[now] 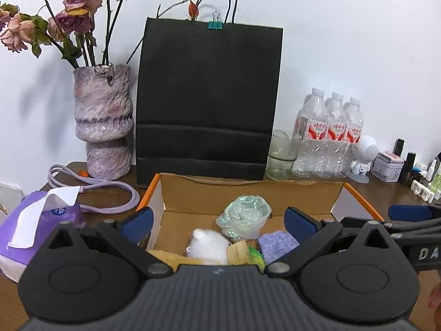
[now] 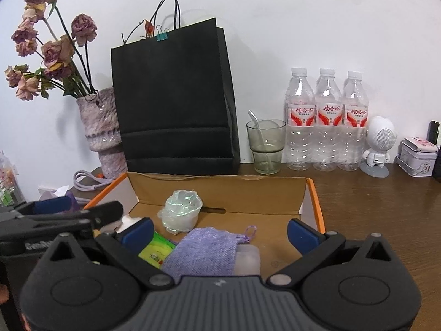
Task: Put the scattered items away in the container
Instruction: 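Carry the gold bar and purple pouch into the box and release both, then grasp the red rose with the left tool while the right tool grasps a clear plastic packet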
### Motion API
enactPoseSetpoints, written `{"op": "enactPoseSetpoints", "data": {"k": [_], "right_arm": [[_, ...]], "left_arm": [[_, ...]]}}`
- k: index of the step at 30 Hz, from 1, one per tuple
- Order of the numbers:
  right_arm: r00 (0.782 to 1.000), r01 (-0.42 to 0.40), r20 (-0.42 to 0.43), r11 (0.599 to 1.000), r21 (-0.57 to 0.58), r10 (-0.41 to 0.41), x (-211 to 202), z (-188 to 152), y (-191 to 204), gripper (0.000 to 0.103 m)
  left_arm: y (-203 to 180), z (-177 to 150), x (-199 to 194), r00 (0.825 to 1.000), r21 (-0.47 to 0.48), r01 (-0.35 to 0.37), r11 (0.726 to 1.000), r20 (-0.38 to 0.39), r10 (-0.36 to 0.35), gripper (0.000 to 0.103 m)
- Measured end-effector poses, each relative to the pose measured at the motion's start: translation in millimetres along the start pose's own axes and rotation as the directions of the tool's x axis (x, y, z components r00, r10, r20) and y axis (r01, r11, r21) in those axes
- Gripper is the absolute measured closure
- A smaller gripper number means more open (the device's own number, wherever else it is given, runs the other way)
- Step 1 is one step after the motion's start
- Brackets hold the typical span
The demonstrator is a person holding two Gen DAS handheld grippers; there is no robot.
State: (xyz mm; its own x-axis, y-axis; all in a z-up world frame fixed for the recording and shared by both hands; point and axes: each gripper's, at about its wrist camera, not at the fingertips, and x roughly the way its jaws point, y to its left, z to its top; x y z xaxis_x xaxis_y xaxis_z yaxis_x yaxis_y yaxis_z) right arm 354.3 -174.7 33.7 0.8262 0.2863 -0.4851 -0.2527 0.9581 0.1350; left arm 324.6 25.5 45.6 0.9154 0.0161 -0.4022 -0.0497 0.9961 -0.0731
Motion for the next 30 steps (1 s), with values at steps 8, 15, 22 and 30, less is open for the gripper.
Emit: {"op": "enactPoseSetpoints", "data": {"k": [8,15,22,30], "right_arm": [[1.000,0.011,0.023,1.000,-0.011,-0.011,-13,0,6,0.000],[0.998,0.002,0.058,0.999,-0.036,0.000,-44,-5,10,0.000],[0.995,0.035,0.093,0.996,-0.083,-0.027,-83,-15,3,0.000],[0.997,0.077,0.035,0.990,-0.121,-0.073,-101,-44,-14,0.000]], "left_arm": [[7,7,-19,1.000,-0.058,0.023,0.998,0.021,-0.022,0.000],[14,9,-55,0.997,-0.081,0.062,0.995,0.058,-0.058,0.000],[24,16,-92,0.993,-0.086,0.078,0.993,0.099,-0.069,0.000],[48,-1,-132,0.996,-0.033,0.018,0.999,0.090,-0.015,0.000]]}}
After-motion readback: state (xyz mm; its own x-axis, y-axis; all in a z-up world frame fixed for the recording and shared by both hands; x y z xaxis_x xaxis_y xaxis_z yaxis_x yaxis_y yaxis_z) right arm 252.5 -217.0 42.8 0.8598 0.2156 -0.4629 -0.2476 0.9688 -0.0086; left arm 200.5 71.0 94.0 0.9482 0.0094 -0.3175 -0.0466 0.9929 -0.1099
